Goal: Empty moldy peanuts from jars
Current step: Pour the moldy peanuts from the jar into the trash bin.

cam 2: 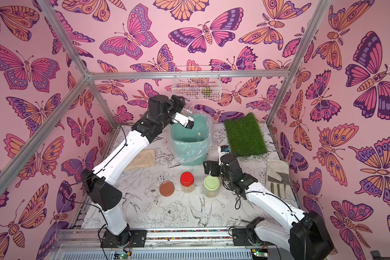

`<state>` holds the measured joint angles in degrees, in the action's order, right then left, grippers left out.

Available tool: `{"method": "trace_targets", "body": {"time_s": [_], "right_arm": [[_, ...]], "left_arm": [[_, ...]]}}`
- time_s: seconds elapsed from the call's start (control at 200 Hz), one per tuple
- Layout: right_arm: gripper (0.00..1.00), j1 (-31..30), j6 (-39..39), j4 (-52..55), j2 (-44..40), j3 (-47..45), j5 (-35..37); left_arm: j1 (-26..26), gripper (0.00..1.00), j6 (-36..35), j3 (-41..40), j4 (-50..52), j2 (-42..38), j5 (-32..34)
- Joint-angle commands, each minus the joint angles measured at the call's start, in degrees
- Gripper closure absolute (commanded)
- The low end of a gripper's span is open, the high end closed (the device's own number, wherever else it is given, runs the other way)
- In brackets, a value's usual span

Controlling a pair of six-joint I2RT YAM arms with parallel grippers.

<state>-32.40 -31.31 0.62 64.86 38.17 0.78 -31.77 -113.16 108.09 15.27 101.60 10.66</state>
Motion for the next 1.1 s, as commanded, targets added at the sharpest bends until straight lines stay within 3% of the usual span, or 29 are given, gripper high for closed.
{"method": "trace_targets", "body": {"time_s": [0.0, 0.08, 0.376, 0.466, 0.561, 0.646, 0.881, 1.097], "right_arm": [[0.01, -0.36, 0.16, -0.46, 0.71, 1.11, -0.86], [0.01, -0.34, 0.48, 0.07, 0.61, 1.38, -0.69], [0.01, -0.34, -0.46, -0.62, 0.83, 0.91, -1.15], [0.01, -0.34, -0.60, -1.28, 0.88, 0.54, -1.22], [0.01, -0.38, -0.27, -1.45, 1.10, 0.70, -1.22], [0.01, -0.36, 0.31, -0.61, 1.25, 1.49, -1.08], [0.01, -0.38, -0.04, -0.48, 0.44, 1.05, -0.60], [0.01, -0.37, -0.39, -0.82, 1.10, 1.04, -1.36]], "left_arm": [[0.49, 1.00, -2.36, -8.03, 2.16, -1.53, 1.89], [0.48, 1.00, -1.23, -8.23, 2.24, -1.60, 2.64], [0.48, 1.00, 4.60, 3.72, -3.66, -0.17, 1.21], [0.48, 1.00, 5.34, 0.04, -4.09, -1.20, 1.36], [0.65, 1.00, -0.31, -8.30, 0.70, -2.56, 2.87], [0.96, 1.00, 1.19, -10.52, 2.39, -3.40, 1.65], [0.60, 1.00, 7.56, 5.15, -1.35, -0.76, -1.14], [0.96, 1.00, 2.33, -9.41, 2.15, -1.84, 2.28]]}}
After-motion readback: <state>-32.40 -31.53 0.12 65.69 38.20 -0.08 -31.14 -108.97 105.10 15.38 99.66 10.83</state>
